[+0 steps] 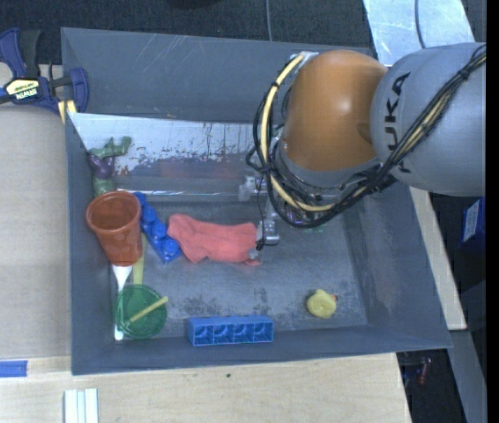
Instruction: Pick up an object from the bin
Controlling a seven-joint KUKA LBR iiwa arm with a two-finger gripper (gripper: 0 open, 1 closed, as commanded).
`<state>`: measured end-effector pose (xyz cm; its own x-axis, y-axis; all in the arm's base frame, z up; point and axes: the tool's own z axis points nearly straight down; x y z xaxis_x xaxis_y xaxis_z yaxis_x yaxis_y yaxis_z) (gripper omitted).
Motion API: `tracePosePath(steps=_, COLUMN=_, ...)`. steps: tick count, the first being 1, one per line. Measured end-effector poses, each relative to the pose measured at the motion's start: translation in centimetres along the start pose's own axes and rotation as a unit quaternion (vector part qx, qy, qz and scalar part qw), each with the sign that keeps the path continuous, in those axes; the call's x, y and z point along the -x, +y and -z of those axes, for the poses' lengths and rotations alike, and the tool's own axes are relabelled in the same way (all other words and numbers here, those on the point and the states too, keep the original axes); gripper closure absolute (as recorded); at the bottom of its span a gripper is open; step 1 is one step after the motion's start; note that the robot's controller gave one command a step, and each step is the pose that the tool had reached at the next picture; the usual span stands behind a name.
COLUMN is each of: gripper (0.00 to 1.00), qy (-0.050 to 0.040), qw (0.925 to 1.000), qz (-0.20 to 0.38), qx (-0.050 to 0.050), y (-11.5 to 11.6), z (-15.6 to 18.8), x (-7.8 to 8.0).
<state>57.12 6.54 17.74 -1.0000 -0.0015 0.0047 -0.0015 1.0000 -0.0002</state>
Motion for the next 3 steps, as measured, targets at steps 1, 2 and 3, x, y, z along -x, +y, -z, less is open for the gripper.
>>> tracePosePath(steps=1, gripper=0.00, qy=-0.0043, qw=1.0000, qz=-0.001, qx=0.000, y=0.0, z=0.4, x=0.2)
tracePosePath(steps=2, gripper=0.00, qy=-0.0060, qw=0.9999, qz=0.011, qx=0.000, y=-0.8, z=-9.0, x=3.1)
tracePosePath(steps=3, gripper=0.00, qy=-0.0061, qw=0.9995, qz=-0.031, qx=0.001, y=0.4, z=-5.6, x=2.1)
